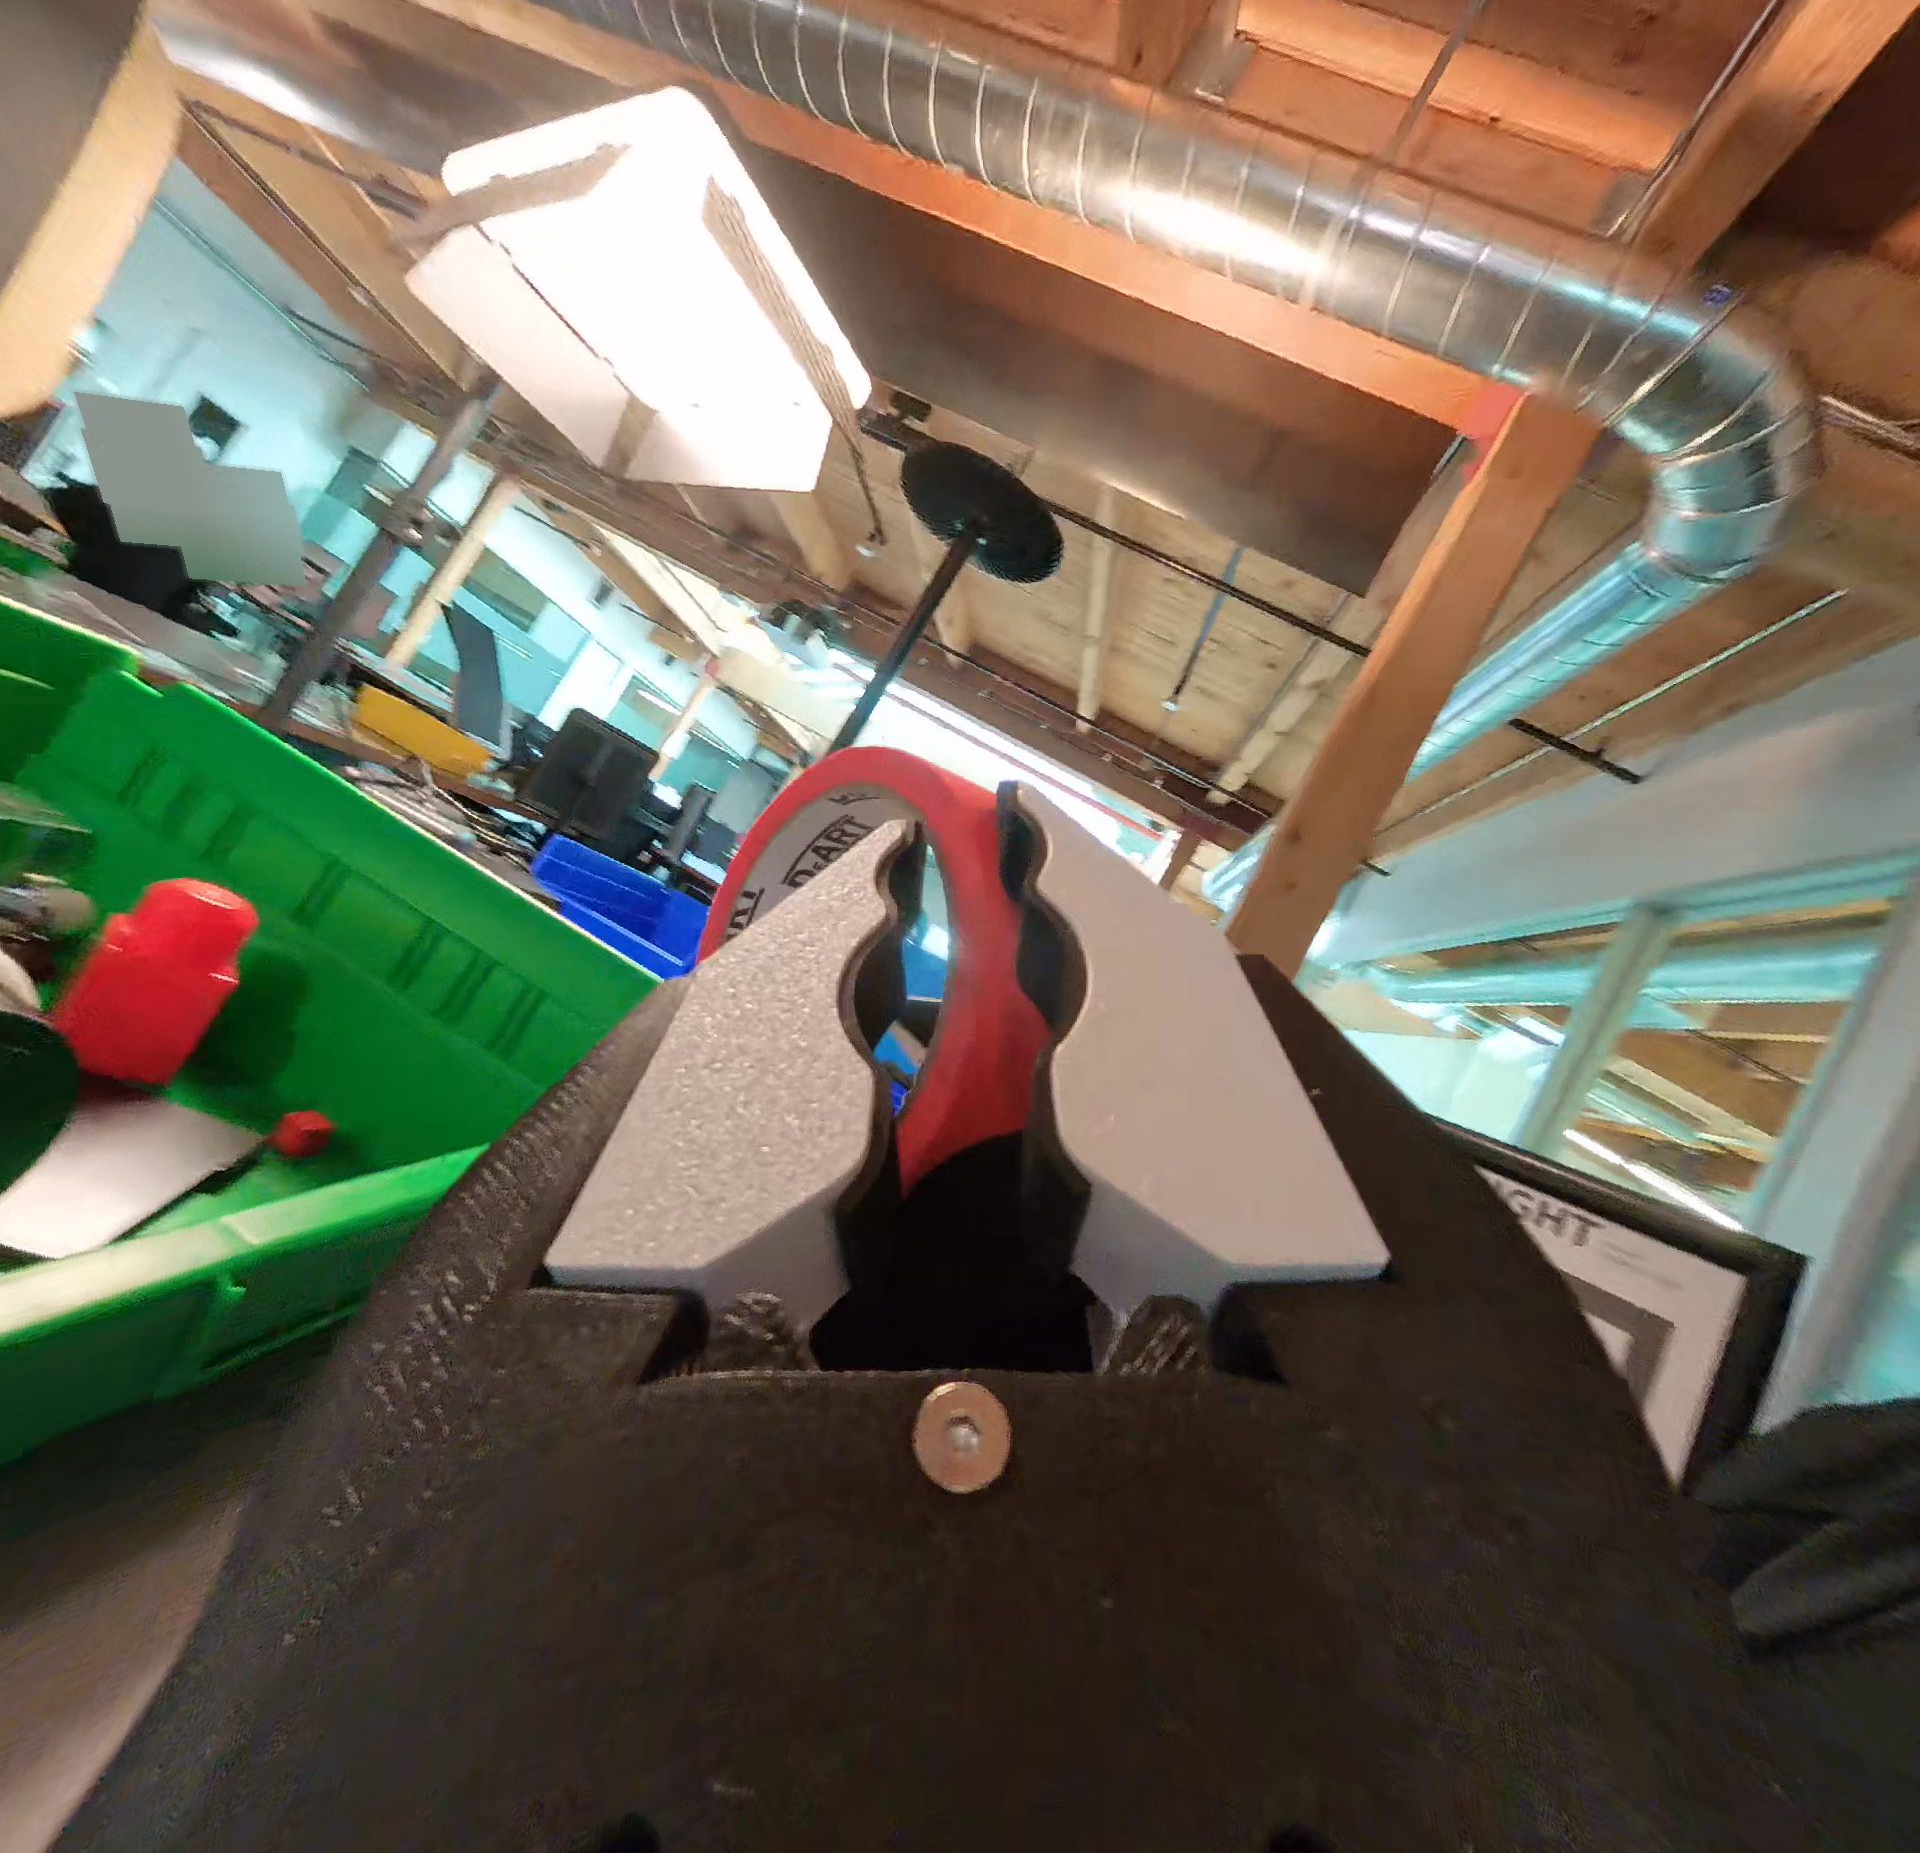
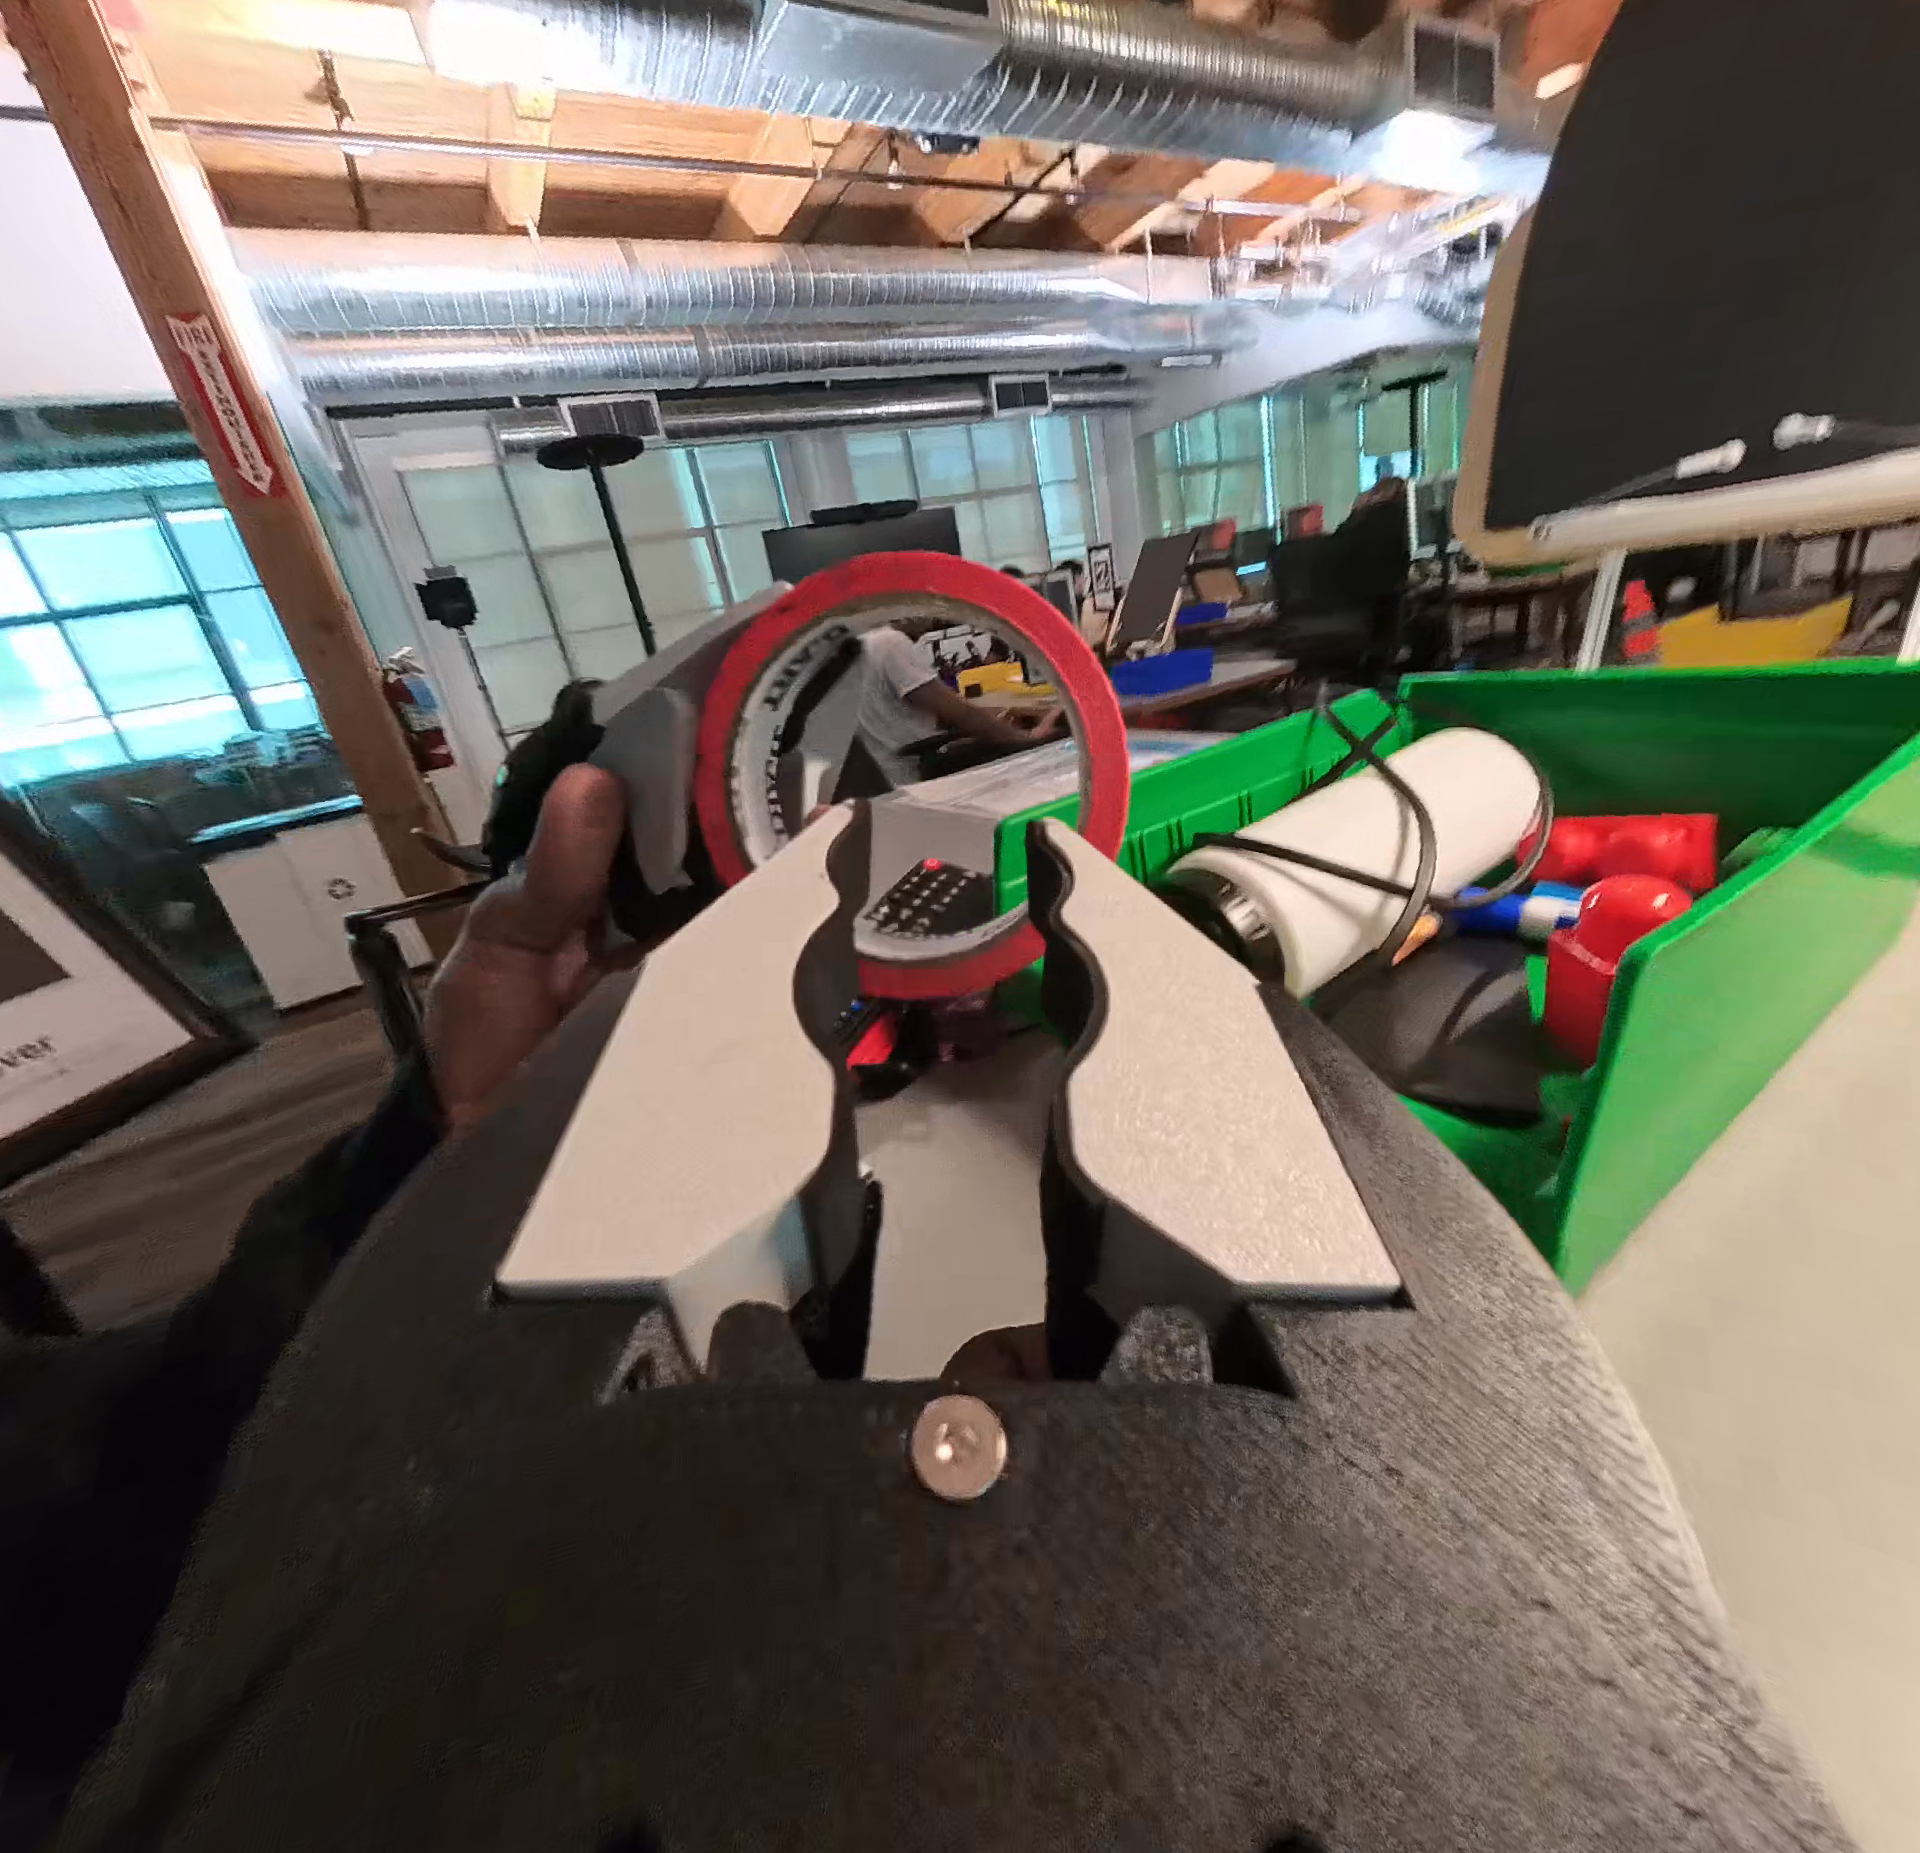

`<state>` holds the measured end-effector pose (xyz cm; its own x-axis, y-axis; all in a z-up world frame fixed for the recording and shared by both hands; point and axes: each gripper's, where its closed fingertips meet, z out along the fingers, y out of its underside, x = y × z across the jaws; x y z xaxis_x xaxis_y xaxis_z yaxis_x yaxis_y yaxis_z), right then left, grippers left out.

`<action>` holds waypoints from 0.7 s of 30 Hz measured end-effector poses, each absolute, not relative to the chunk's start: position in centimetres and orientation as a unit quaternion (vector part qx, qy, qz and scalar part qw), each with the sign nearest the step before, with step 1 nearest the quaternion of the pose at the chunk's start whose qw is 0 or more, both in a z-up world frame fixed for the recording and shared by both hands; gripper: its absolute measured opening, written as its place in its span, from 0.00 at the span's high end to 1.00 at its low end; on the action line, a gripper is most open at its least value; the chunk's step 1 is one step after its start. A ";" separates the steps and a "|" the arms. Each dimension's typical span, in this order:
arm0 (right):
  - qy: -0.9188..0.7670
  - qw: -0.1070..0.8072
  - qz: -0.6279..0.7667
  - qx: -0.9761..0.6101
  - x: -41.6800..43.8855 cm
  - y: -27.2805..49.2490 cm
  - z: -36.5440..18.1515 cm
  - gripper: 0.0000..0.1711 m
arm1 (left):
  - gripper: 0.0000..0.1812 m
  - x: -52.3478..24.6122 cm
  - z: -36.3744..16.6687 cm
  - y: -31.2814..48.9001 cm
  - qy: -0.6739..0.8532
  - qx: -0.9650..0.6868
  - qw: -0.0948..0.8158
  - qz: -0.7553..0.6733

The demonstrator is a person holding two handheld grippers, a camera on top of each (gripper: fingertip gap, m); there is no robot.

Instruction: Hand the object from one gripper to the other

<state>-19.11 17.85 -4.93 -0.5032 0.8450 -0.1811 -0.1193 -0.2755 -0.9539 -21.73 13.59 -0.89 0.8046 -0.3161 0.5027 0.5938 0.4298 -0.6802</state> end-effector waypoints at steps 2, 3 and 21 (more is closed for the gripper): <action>-0.492 0.316 0.714 -0.384 -19.5 18.2 -5.4 0.80 | 0.92 -20.9 -0.9 13.9 -0.133 -0.466 0.825 -0.291; -0.485 0.307 0.720 -0.390 -19.5 18.4 -5.4 0.79 | 0.92 -20.3 -0.8 14.0 -0.121 -0.468 0.824 -0.296; -0.459 0.306 0.729 -0.405 -19.6 19.7 -5.2 0.90 | 0.92 -17.3 0.0 14.0 -0.057 -0.458 0.804 -0.376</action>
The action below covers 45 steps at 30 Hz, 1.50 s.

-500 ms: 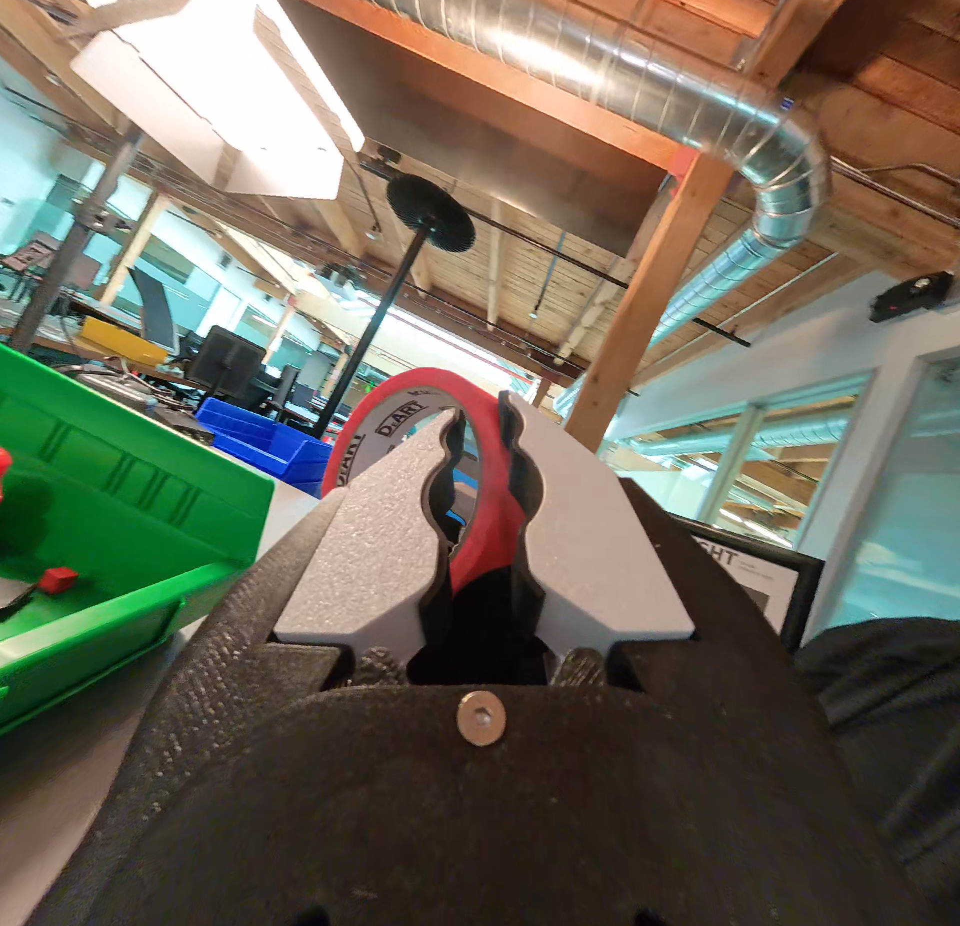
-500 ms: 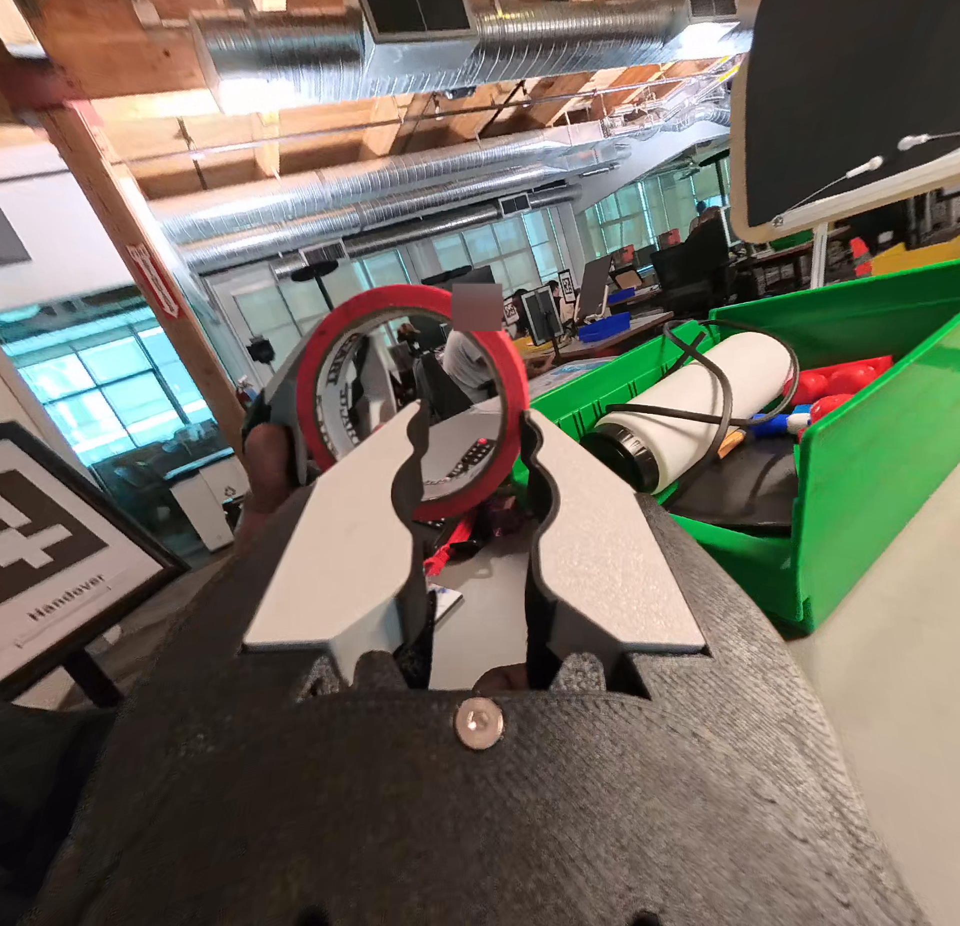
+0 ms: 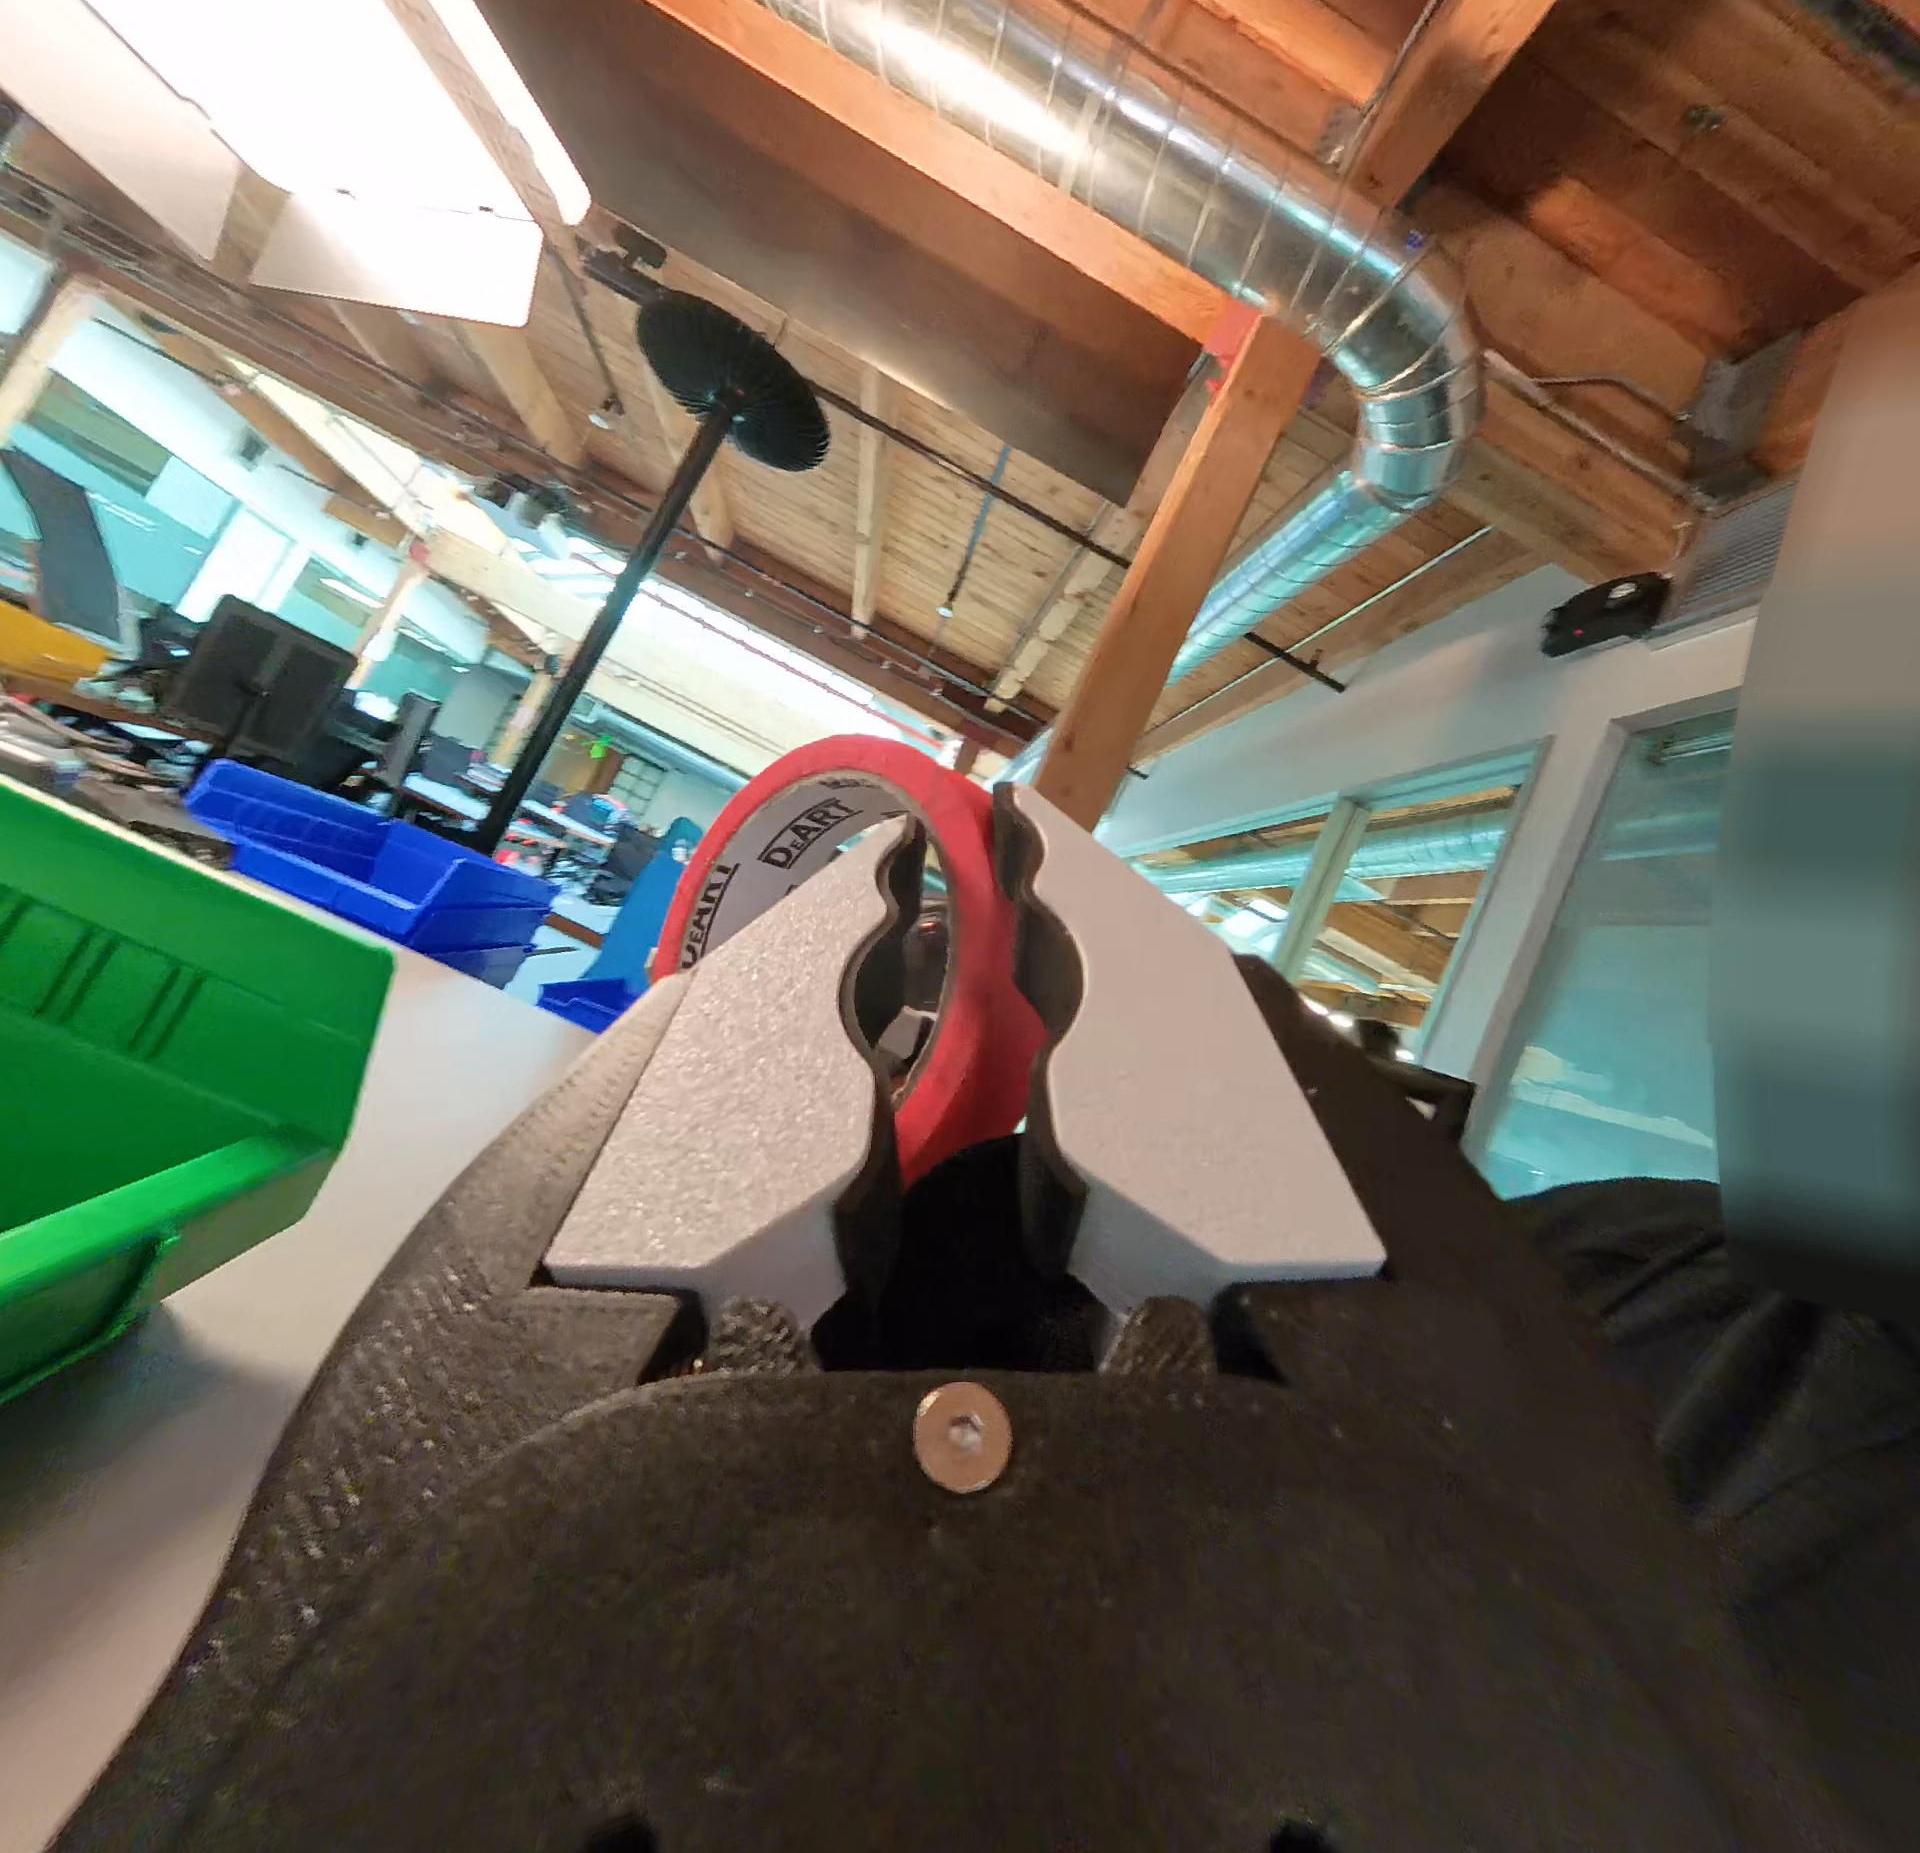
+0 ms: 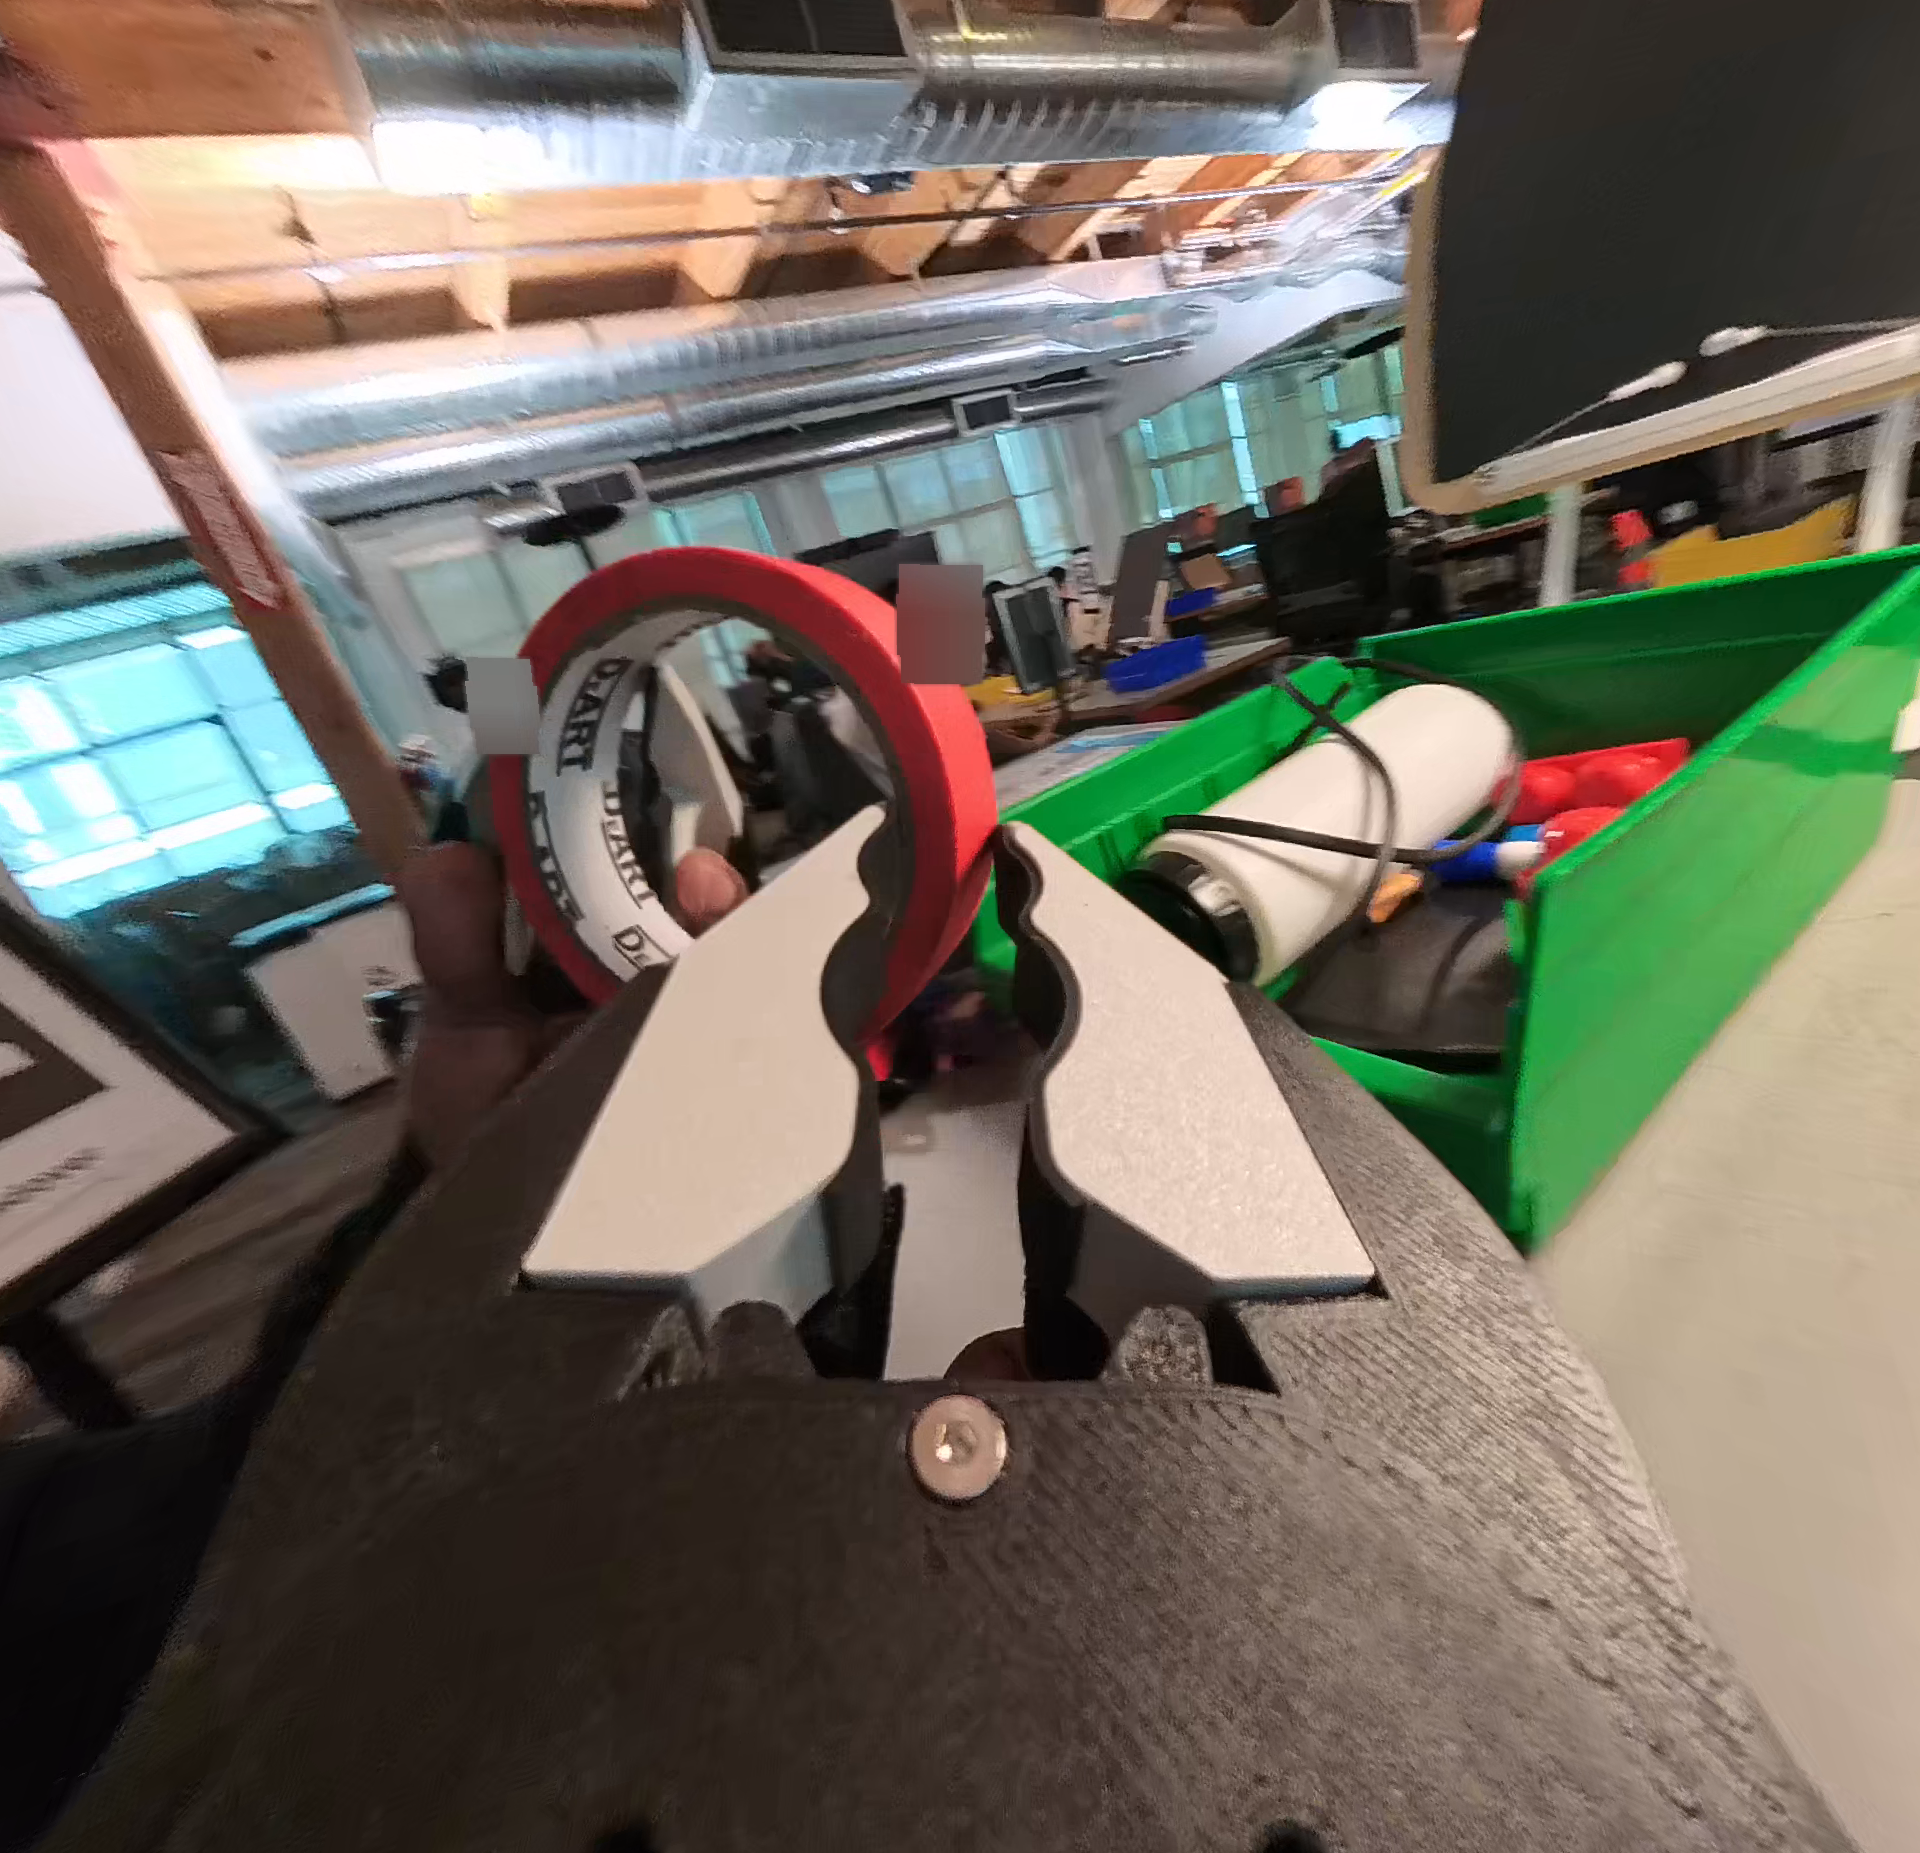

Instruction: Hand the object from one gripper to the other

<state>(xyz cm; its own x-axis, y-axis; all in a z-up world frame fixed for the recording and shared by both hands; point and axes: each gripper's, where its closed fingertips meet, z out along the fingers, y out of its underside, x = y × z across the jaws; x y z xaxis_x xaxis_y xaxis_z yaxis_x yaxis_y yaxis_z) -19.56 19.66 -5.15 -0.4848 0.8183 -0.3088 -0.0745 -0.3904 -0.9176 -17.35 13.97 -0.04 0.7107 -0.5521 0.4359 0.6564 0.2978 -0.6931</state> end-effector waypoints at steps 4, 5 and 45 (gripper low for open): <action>-0.474 0.414 0.640 -0.441 -20.4 21.8 -6.1 0.91 | 0.84 -18.5 -1.1 15.2 -0.092 -0.507 0.811 -0.278; -0.477 0.440 0.615 -0.448 -20.5 22.3 -6.3 0.92 | 0.83 -18.8 -1.4 15.5 -0.095 -0.520 0.813 -0.243; -0.450 0.232 0.777 -0.374 -18.8 18.1 -4.4 0.78 | 0.84 -19.8 -1.5 14.9 -0.119 -0.498 0.808 -0.291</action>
<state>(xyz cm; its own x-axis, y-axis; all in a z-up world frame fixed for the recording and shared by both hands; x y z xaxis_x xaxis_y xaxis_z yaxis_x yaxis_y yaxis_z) -18.76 18.13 -4.39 -0.6126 0.6971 -0.3725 -0.0241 -0.4875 -0.8728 -19.76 14.91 -1.47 0.8026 -0.3509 0.4824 0.5887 0.3358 -0.7353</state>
